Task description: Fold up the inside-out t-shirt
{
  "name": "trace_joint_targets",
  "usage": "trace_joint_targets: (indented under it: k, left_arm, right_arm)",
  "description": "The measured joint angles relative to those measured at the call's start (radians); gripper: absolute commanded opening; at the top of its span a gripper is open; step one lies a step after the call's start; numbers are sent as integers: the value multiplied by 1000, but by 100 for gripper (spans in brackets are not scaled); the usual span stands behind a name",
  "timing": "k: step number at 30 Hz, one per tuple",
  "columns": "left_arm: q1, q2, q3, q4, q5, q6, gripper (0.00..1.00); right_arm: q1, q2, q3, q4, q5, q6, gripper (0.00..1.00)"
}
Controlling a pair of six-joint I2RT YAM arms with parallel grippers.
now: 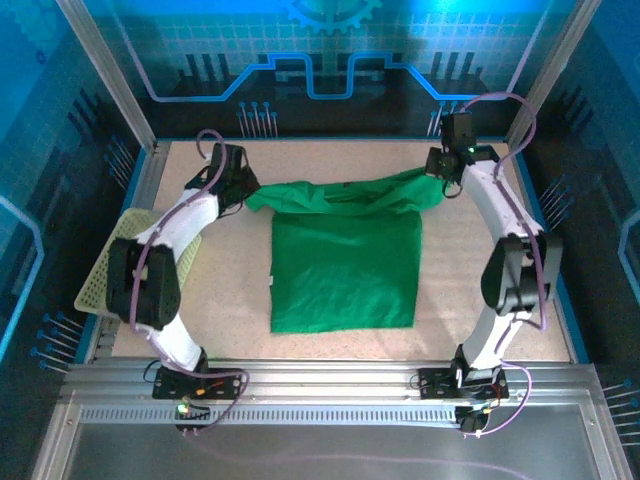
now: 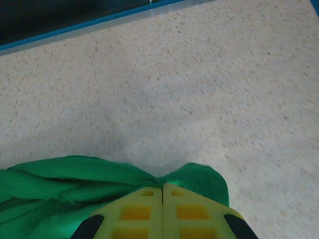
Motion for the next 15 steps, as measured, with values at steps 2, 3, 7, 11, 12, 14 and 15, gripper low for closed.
trace_joint_targets:
  k: [2,3,7,11,12,14,15]
  left_arm:
    - [7,78,68,2,-3,0,0]
    - [10,111,99,2,-3,0,0]
    - [27,259,279,-26,-2,5,13]
    - [48,421,540,-117,-10,19,26]
    - [53,450,596,-143,-18,19,29]
    - [65,486,684,-208,-39,27,46]
    - [70,491,710,-236,-50,26,51]
  right_arm:
    - [-1,92,95,6,0,0,0]
    - [-3,131,137,8,-1,0,0]
    - [-19,291,343,-21,-4,-1,1]
    - [-40,474,652,-102,-12,0,38]
    - [-44,509,717,-118,-12,-6,46]
    - [-51,578,855,-172,-9,-8,62]
    - [-53,595,897,-194,-4,-11,65]
